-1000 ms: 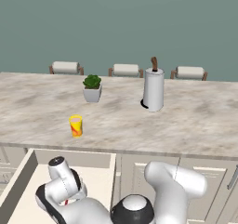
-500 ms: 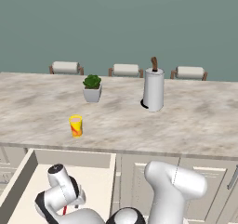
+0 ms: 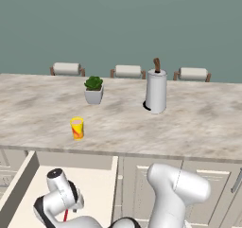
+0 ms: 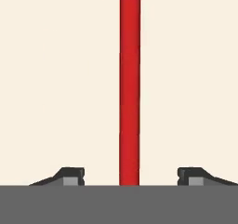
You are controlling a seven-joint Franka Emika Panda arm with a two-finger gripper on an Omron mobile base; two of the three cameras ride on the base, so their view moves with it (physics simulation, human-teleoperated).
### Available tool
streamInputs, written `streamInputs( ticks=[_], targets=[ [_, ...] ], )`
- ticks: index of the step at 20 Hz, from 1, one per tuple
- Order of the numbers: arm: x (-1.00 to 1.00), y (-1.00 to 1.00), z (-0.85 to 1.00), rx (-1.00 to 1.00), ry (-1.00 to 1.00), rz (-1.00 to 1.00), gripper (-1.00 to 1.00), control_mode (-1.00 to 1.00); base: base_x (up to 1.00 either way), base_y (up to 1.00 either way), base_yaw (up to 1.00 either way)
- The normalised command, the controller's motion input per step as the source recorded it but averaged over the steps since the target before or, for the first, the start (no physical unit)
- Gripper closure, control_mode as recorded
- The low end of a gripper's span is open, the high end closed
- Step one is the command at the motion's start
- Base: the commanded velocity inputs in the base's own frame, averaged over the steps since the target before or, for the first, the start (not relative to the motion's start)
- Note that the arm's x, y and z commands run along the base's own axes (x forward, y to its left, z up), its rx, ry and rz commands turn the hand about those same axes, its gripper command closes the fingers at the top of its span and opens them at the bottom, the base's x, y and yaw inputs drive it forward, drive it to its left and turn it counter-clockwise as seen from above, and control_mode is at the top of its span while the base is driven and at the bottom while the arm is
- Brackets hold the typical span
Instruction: Pick up the straw from the left drawer and put it inside the smoothie cup.
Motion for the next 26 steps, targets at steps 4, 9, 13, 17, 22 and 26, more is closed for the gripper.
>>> streamInputs(
  ticks=[4,9,13,17,22,26],
  targets=[
    [0.0,0.01,-0.51,0.0,-0.01,0.0,1.0,-1.0,0.0,0.0,0.0],
    [-0.17,-0.04,-0.61,0.0,-0.03,0.0,1.0,-1.0,0.0,0.0,0.0],
    [-0.01,-0.07,-0.37,0.0,0.0,0.0,1.0,-1.0,0.0,0.0,0.0],
    [0.0,0.0,-0.17,0.0,-0.14,0.0,1.0,-1.0,0.0,0.0,0.0],
    [-0.07,0.0,0.02,0.0,-0.03,0.0,1.0,-1.0,0.0,0.0,0.0],
    [-0.27,0.0,0.47,0.0,0.0,0.0,1.0,-1.0,0.0,0.0,0.0]
  ],
)
